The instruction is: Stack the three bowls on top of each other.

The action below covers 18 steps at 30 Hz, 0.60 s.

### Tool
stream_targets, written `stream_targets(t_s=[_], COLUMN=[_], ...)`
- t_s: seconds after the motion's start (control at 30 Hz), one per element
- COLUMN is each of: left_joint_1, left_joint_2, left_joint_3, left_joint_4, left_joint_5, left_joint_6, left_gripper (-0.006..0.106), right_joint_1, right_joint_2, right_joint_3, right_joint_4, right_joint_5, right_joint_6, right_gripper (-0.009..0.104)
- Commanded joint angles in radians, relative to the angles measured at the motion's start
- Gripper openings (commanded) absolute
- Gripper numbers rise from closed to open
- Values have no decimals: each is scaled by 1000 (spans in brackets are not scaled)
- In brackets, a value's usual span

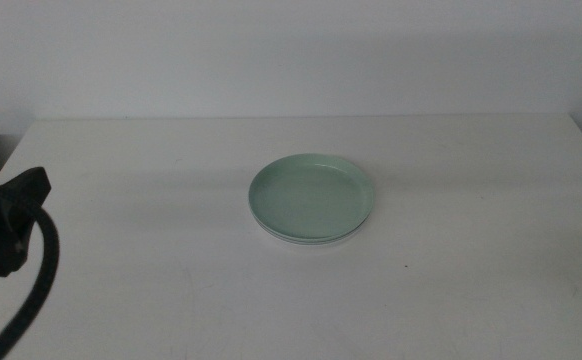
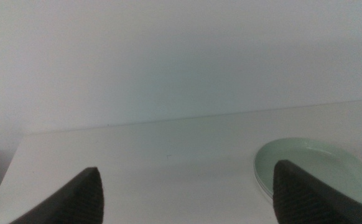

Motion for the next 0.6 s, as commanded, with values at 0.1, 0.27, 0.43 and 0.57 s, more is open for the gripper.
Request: stream_targets(t_s=[0.1,0.27,0.43,0.57], left_joint_1=[1,16,78,120], left_joint_2=[-75,-248,-421,-522], left_joint_3=[32,188,378,463], left_joint_4=[1,1,1,1], left_joint_5=[-82,-81,-80,-77], left_joint_6=[-12,-12,-12,-12], left_gripper=[105,105,105,105], right_joint_1=[-8,-8,-8,-8], right_joint_2=[-43,-152,-251,-323], right_joint_3=[50,187,307,381], right_joint_4=[-52,-118,-131,-131], right_joint_5=[-150,-241,-241,-241], right_joint_6=[-8,-8,-8,-8], right_gripper=[54,54,54,54])
